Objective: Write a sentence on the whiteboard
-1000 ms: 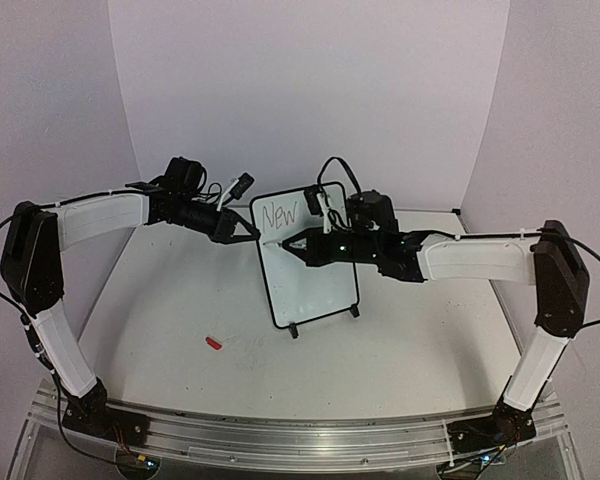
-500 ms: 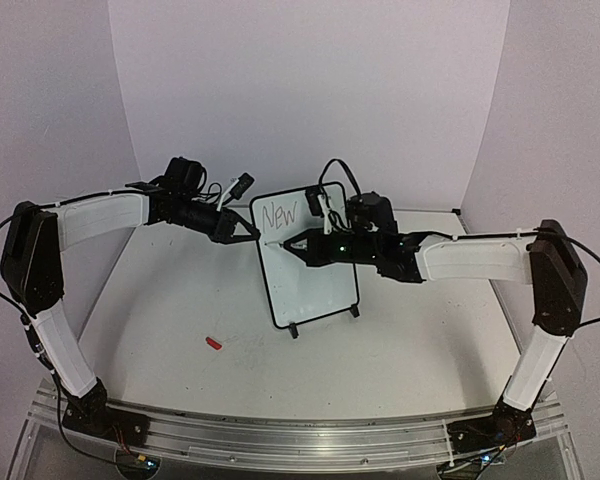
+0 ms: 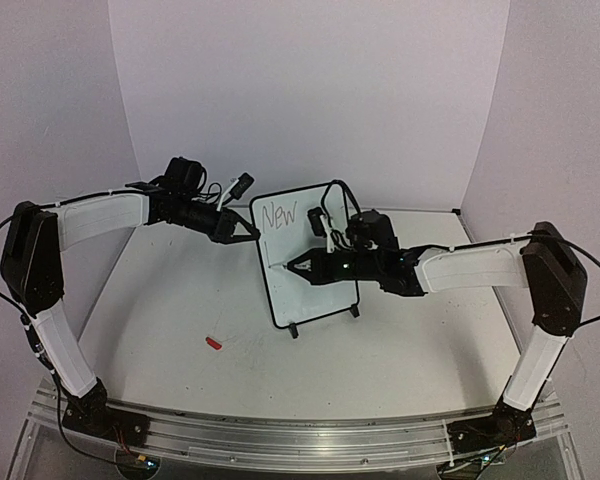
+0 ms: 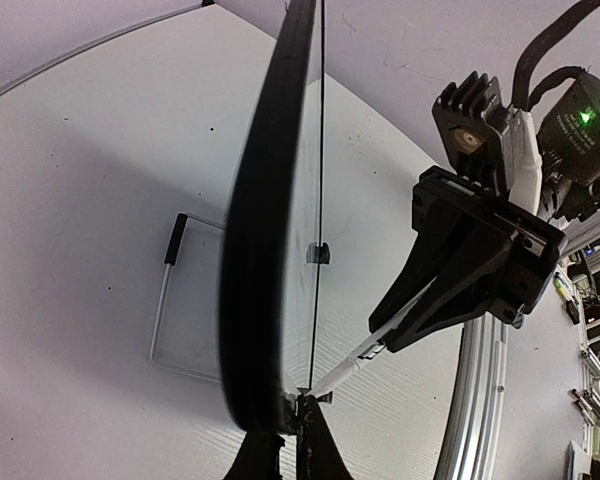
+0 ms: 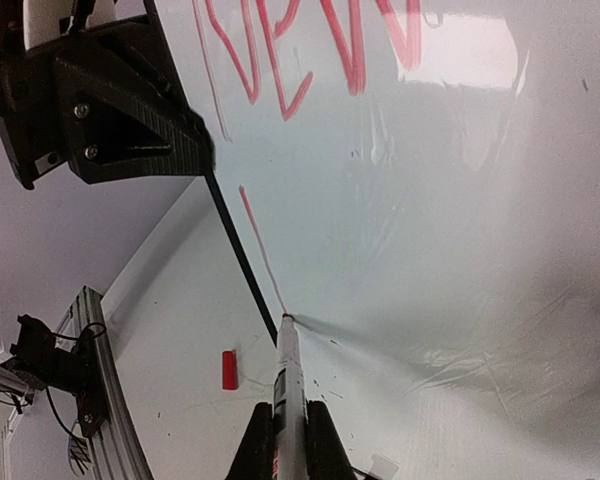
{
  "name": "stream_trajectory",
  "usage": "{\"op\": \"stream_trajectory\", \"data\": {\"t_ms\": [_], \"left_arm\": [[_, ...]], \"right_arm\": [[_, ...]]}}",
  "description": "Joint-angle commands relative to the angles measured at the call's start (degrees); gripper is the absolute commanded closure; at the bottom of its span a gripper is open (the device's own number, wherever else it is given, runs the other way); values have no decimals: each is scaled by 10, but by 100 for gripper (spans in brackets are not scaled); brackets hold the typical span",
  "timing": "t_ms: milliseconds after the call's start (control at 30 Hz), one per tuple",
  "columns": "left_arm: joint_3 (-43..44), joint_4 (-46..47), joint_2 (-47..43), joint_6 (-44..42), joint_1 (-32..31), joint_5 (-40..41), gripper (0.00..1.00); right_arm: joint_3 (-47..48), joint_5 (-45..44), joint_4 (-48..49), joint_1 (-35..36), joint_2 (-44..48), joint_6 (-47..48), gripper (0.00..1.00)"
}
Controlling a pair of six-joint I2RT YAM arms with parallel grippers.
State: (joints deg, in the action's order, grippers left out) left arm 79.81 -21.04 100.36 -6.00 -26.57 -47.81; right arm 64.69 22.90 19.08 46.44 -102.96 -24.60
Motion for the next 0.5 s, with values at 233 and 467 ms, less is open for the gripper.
{"op": "stream_trajectory", "data": {"t_ms": [233, 467], "left_arm": [[11, -29, -1, -22, -16, 13, 100], [11, -30, -2, -23, -16, 13, 100]], "right_arm": [[17, -32, 60, -3, 13, -13, 100], [-3, -70, 59, -3, 31, -12, 100]]}}
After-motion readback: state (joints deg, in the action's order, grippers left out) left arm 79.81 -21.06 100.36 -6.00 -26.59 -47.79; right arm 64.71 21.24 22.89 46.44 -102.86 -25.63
